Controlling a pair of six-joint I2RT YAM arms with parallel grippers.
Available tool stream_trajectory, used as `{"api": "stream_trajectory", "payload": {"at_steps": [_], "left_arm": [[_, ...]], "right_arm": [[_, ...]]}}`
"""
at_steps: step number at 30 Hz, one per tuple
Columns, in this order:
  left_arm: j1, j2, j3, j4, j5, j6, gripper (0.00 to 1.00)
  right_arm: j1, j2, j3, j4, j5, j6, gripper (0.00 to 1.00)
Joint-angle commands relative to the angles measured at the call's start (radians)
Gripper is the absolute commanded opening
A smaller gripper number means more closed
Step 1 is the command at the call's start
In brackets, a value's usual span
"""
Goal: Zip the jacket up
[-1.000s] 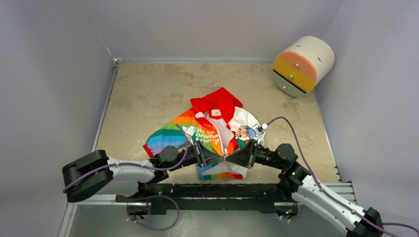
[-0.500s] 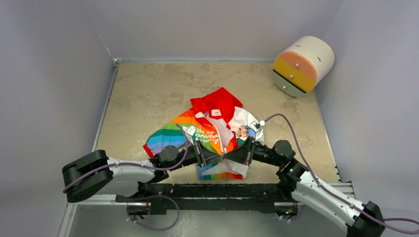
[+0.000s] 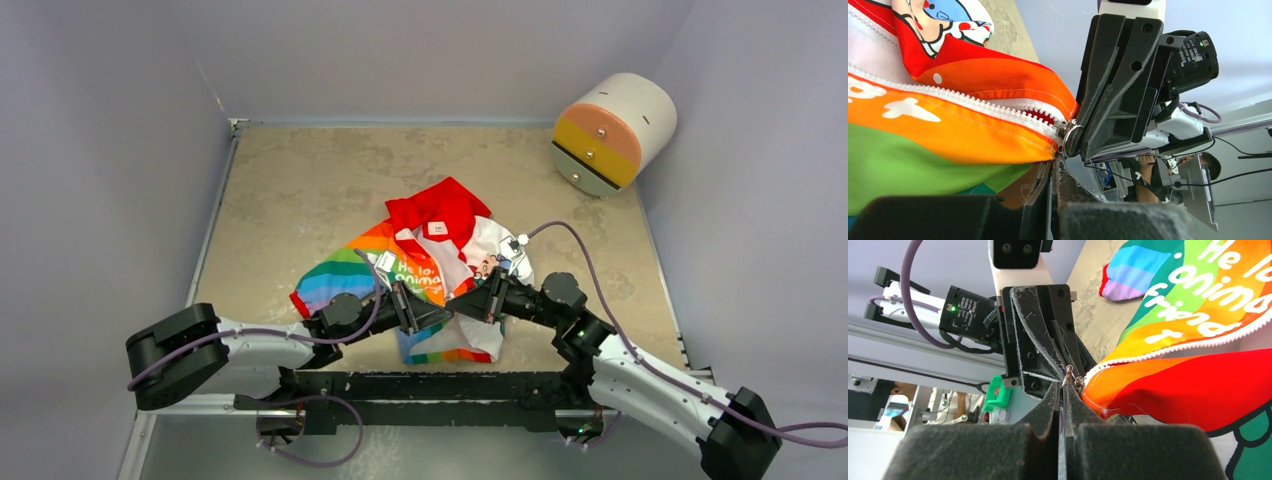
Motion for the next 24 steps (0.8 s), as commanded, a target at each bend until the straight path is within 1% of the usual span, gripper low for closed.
{"api": "stream_trajectory", "payload": {"at_steps": [1, 7, 12, 17, 22, 23, 24], "left_arm": [[-0.023, 0.017, 0.016, -0.051, 0.069, 0.04, 0.0], [-0.033, 0.016, 0.011, -0.063, 0.071, 0.042, 0.0], [-0.037, -0.021, 0.005, -0.109, 0.06, 0.054, 0.0], [-0.038, -0.055, 0.005, -0.143, 0.051, 0.061, 0.0], [-0.039, -0.083, 0.015, -0.143, 0.052, 0.044, 0.0], [-0.039, -0.093, 0.016, -0.143, 0.048, 0.038, 0.02], [-0.039, -0.104, 0.016, -0.143, 0.042, 0.031, 0.06]], "right_arm": [[-0.004, 0.009, 0.097, 0.162, 0.13, -0.028, 0.0], [-0.004, 0.028, 0.121, 0.144, 0.209, -0.035, 0.0], [-0.004, 0.009, 0.117, 0.137, 0.253, -0.022, 0.0], [-0.005, 0.002, 0.122, 0.116, 0.249, -0.031, 0.0], [-0.005, -0.018, 0.097, 0.142, 0.235, -0.018, 0.0], [-0.005, -0.021, 0.091, 0.15, 0.224, -0.015, 0.0], [-0.005, -0.022, 0.085, 0.155, 0.214, -0.012, 0.0]]}}
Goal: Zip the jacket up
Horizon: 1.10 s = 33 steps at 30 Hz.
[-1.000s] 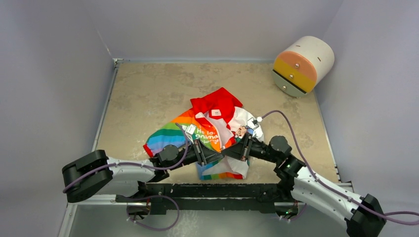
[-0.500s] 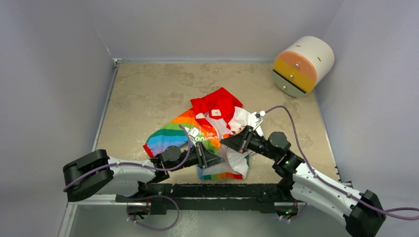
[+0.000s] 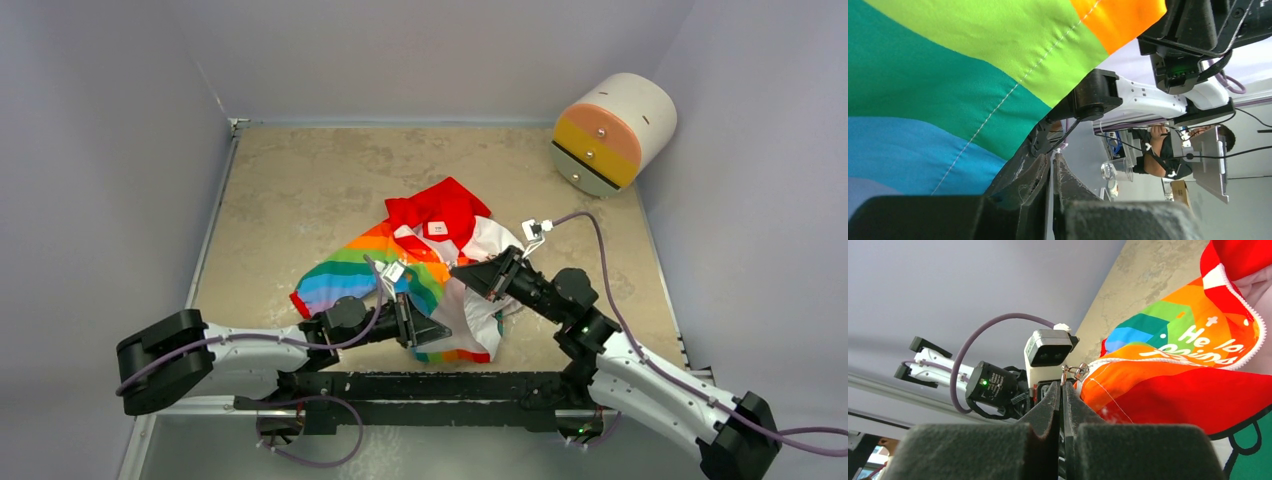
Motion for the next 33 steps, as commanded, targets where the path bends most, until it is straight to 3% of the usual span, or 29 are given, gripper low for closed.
{"api": "stream_trajectory", "payload": {"at_steps": [1, 10, 19, 33], "left_arm": [[-0.004, -0.057, 0.014, 0.025, -0.008, -0.006, 0.13], [-0.004, -0.161, 0.032, 0.058, -0.121, -0.085, 0.54], [-0.003, -0.21, 0.049, 0.037, -0.242, -0.132, 0.65], [-0.003, -0.152, 0.083, 0.064, -0.264, -0.151, 0.65]], "right_arm": [[-0.002, -0.028, 0.006, 0.094, -0.019, 0.007, 0.0], [-0.001, -0.053, -0.027, 0.113, -0.071, 0.025, 0.0], [0.003, -0.081, -0.049, 0.123, -0.114, 0.024, 0.0], [0.005, -0.104, -0.084, 0.175, -0.187, 0.04, 0.0]]}}
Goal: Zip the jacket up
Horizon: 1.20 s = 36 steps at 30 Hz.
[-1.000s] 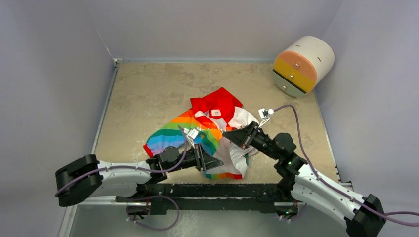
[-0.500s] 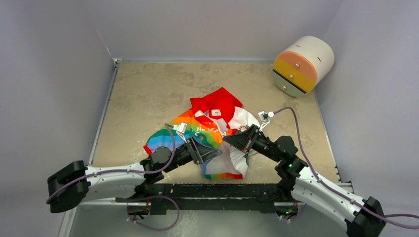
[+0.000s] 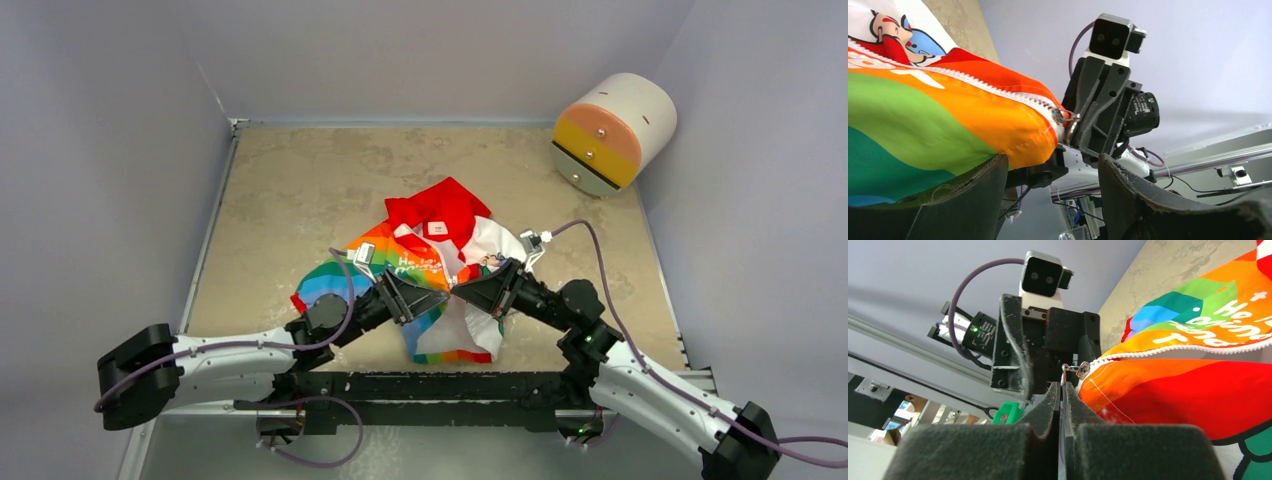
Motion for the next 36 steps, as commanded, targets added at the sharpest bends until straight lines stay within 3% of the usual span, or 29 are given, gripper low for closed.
{"api": "stream_trajectory", "payload": {"at_steps": [1, 16, 31, 36], "left_arm": [[-0.003, 0.041, 0.046, 0.08, -0.003, -0.024, 0.64], [-0.003, 0.091, 0.02, 0.18, 0.01, -0.03, 0.44], [-0.003, 0.09, -0.005, 0.217, 0.008, -0.026, 0.06], [-0.003, 0.085, -0.012, 0.209, 0.008, -0.023, 0.06]], "right_arm": [[0.005, -0.016, -0.007, 0.124, -0.05, 0.02, 0.0], [0.008, -0.007, -0.071, 0.266, -0.092, 0.099, 0.0], [0.022, 0.0, -0.1, 0.313, -0.08, 0.128, 0.0], [0.025, -0.007, -0.103, 0.308, -0.072, 0.129, 0.0]]}}
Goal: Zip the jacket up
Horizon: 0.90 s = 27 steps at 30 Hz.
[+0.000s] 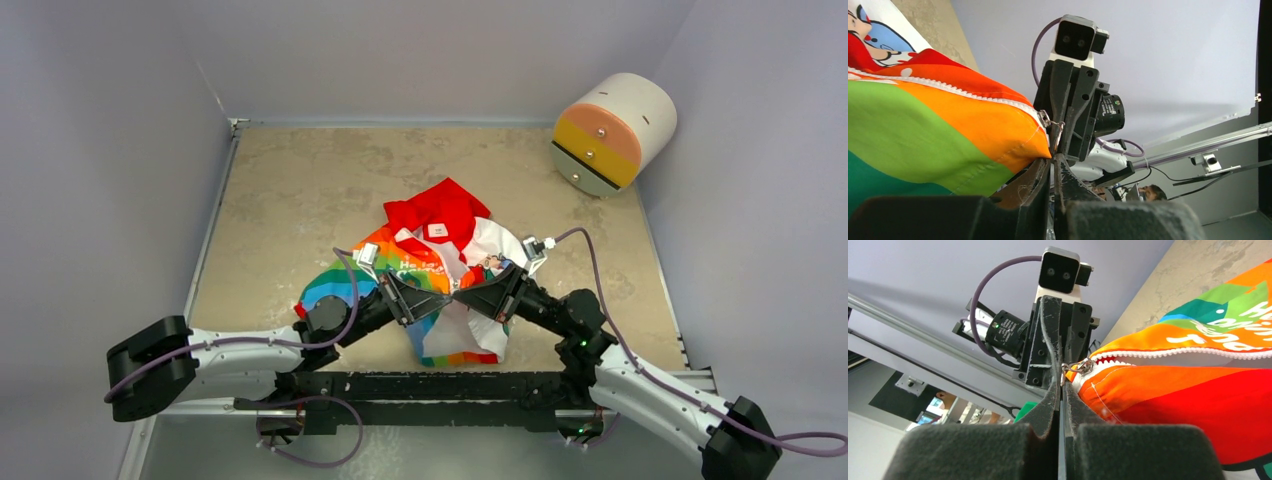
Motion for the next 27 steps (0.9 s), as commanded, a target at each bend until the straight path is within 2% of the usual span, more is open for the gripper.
{"api": "stream_trajectory", "payload": {"at_steps": [1, 9, 20, 27], "left_arm": [[0.003, -0.015, -0.012, 0.033, -0.029, 0.01, 0.09], [0.002, -0.063, -0.055, -0.004, -0.058, 0.002, 0.33], [0.004, -0.089, -0.065, -0.037, -0.07, 0.025, 0.45], [0.004, -0.051, -0.037, -0.032, -0.043, 0.046, 0.46]], "right_arm": [[0.019, -0.024, 0.0, 0.086, -0.034, 0.017, 0.0], [0.019, -0.034, 0.011, 0.053, -0.018, 0.005, 0.0], [0.02, -0.03, 0.026, 0.034, -0.025, 0.018, 0.0], [0.019, -0.038, 0.024, 0.021, -0.034, 0.027, 0.0]]}}
